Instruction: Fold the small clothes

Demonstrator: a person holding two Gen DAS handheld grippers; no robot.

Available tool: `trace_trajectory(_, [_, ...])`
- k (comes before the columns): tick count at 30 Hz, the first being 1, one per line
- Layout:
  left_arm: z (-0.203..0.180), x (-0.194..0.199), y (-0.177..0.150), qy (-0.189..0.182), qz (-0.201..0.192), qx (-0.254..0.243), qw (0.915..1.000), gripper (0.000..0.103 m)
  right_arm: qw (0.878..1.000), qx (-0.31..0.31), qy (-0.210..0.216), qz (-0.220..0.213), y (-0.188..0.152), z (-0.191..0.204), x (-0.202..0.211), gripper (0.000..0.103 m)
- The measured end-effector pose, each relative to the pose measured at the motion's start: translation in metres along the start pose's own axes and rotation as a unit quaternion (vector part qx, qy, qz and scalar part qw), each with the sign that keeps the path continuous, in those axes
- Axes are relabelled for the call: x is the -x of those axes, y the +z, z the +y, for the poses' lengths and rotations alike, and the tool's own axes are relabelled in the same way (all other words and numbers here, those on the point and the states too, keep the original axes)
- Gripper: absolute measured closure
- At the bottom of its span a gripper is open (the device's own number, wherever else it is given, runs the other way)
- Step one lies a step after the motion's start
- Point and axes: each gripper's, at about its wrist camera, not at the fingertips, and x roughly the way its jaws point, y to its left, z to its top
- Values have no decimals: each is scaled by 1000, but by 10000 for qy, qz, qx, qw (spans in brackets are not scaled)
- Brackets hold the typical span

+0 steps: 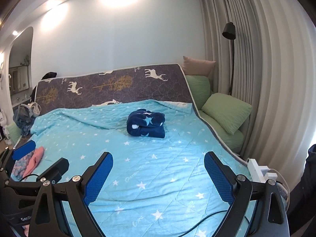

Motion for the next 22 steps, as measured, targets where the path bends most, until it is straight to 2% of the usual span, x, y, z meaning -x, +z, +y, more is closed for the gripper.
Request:
trace_trajectory(11, [-5, 2, -5, 139, -39, -111, 9998, 1, 9998, -131, 19, 127, -4, -1, -4, 8])
trace_trajectory(22, [-5, -1, -6, 269, 89, -109, 9995, 1, 9996, -111, 97, 236, -8, 3, -10, 7])
